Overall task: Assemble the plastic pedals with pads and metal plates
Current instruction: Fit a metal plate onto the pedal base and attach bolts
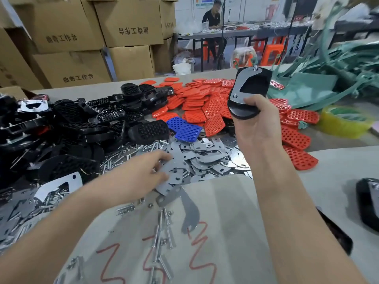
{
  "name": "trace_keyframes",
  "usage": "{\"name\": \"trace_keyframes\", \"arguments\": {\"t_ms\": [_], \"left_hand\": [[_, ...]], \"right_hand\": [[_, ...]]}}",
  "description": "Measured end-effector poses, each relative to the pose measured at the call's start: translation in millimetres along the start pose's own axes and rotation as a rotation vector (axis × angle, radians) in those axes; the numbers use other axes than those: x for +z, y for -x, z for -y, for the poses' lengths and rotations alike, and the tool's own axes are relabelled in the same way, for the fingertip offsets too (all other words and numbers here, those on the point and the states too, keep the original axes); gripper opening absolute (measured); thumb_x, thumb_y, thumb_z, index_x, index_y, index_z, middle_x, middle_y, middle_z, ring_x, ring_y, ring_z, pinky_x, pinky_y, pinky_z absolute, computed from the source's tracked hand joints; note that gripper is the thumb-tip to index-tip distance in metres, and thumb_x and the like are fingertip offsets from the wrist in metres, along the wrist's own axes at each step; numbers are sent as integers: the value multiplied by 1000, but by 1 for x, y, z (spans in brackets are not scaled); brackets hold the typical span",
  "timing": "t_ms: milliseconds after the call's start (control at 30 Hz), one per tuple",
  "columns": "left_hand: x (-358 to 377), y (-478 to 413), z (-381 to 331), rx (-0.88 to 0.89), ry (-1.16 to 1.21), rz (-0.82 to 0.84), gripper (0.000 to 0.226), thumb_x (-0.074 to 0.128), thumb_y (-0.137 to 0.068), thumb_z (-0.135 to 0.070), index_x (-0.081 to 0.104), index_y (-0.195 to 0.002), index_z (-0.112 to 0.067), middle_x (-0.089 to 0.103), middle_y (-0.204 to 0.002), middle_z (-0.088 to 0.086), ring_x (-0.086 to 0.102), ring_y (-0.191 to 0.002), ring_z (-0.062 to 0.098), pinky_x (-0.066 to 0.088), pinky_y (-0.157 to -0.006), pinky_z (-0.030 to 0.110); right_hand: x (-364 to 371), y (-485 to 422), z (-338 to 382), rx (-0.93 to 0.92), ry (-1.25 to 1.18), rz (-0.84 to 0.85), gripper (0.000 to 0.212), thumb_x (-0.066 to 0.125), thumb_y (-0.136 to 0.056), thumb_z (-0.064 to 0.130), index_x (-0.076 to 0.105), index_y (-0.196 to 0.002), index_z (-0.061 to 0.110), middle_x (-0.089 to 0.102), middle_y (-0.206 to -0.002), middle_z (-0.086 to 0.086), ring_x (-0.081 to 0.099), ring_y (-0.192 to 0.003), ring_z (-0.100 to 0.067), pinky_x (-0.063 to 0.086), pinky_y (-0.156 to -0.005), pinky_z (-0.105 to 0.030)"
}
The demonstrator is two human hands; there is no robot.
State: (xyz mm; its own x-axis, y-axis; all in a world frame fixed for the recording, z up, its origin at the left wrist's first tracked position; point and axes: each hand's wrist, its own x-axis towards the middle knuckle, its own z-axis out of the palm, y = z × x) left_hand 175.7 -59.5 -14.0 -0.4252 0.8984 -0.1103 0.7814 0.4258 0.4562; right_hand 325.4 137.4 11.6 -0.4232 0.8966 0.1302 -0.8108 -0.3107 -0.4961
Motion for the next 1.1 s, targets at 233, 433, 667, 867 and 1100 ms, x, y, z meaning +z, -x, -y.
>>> {"name": "trace_keyframes", "arguments": {"t_ms": [233, 433, 667, 867, 1100], "left_hand": [[-26, -5, 21, -98, 63, -5, 43, 56, -101, -14, 49, -135, -38, 63, -107, -18, 66, -81, 9, 57, -70, 28], [-43, 0, 33, -46, 193, -163, 43, 56, -101, -9, 56, -124, -45, 70, -103, -16, 68, -73, 10, 55, -56, 21], [-38, 3, 39, -117, -72, -352, 36, 53, -102, -20, 55, -137, -29, 63, -128, -4, 59, -105, 8, 42, -86, 24], [-18, -4, 11, 23, 0, -366, 26, 54, -101, -30, 63, -125, -33, 65, -106, -19, 58, -98, -6, 42, -82, 15], [23, -46, -28, 164, -444, -96, 58, 44, -96, -62, 44, -144, -30, 42, -145, -5, 39, -130, 20, 33, -107, 37]], "right_hand": [[1, 0, -2, 10, 10, -18, 34, 45, -90, -13, 60, -117, 1, 72, -98, -12, 71, -83, -23, 58, -74, -28], [1, 0, -5, 27, 21, 5, 37, 45, -89, -13, 60, -120, 1, 70, -102, -12, 69, -89, -24, 57, -77, -28], [3, 0, -9, 48, 38, -11, 35, 45, -89, -14, 61, -116, 2, 68, -102, -13, 68, -90, -25, 58, -73, -28], [1, 0, -8, 32, 44, -23, 36, 46, -89, -13, 61, -119, 2, 70, -103, -13, 69, -90, -25, 58, -77, -29], [-3, -2, -8, 35, 47, -45, 34, 46, -89, -13, 61, -116, 2, 70, -99, -11, 68, -86, -24, 56, -75, -28]]}}
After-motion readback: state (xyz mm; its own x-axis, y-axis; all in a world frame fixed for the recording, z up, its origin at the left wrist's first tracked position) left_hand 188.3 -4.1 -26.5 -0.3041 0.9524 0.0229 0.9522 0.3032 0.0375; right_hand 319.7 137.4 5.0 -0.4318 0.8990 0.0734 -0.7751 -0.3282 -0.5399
